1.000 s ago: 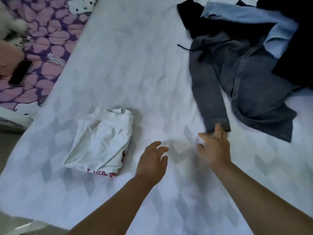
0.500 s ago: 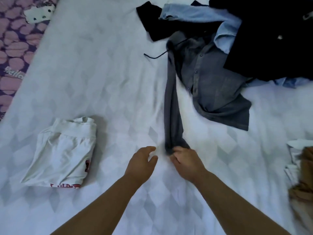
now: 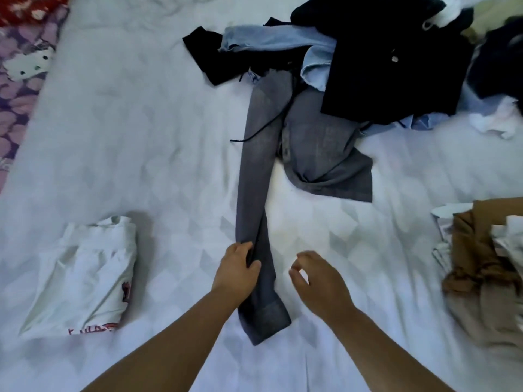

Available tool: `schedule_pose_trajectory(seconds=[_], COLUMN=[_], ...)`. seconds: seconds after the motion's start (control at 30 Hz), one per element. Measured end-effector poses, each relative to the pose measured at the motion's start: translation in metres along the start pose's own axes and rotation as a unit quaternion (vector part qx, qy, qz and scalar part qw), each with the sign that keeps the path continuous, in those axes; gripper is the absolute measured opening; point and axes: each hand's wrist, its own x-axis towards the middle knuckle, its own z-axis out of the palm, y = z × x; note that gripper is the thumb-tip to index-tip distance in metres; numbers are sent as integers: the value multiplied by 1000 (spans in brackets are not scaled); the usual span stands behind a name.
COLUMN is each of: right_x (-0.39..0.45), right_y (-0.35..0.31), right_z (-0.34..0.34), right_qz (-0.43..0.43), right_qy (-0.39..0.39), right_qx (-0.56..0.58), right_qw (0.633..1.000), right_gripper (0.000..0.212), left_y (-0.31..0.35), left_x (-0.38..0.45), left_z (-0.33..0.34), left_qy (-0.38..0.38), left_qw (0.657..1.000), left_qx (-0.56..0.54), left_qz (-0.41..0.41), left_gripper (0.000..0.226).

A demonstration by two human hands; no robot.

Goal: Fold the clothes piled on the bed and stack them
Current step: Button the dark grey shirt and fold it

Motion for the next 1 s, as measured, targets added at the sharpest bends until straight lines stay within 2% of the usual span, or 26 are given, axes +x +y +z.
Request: schedule_pose_trajectory(seconds=[0.07, 0.17, 0.27, 0.37, 0.43, 0.5, 0.63, 0.67, 0.73, 0.77, 0.83, 0.93, 1.0], right_x=[32, 79, 119, 150, 163, 166, 139, 130, 112, 104, 90, 66, 48], right_y=[15, 28, 34, 46, 57, 63, 58, 55, 47, 44, 37, 19, 9], right_z=[-21, -44, -55, -54, -50, -48, -58, -60, -61, -60, -58, -66, -73], right_qz=[13, 60, 51, 40, 41, 45, 81, 92, 128, 145, 158, 155, 159], right_qy=[27, -7, -30, -111, -148, -122, -12, 11, 8, -4, -11, 36, 66], right_qx=[-37, -92, -160, -214, -203, -152, -40, -15, 23, 27, -1, -62, -55], right_qw=[999, 994, 985, 970, 967, 980, 996, 996, 991, 989, 987, 985, 983], right_gripper=[25, 30, 29, 28, 30, 26, 7, 14, 35, 40, 36, 25, 22], left_y=[7, 13, 16, 16, 15, 16, 19, 21, 24, 26, 28, 29, 30], left_x=[8, 19, 28, 33, 33, 30, 25, 22, 14, 9, -2, -23, -39], left_z=[1, 3, 5, 8, 9, 10, 9, 9, 8, 7, 7, 4, 1], left_qy=[11, 29, 47, 51, 48, 42, 41, 39, 34, 30, 17, -6, -24], left_qw=[1000, 999, 998, 998, 998, 999, 999, 999, 999, 999, 1000, 1000, 999], left_qx=[-3, -16, -22, -20, -18, -12, -10, -7, -4, -4, 1, 9, 18], left_qz=[-6, -12, -21, -28, -27, -23, -25, -24, -16, -11, -1, 22, 33], left_gripper=[49, 47, 46, 47, 46, 46, 45, 45, 44, 44, 45, 44, 42])
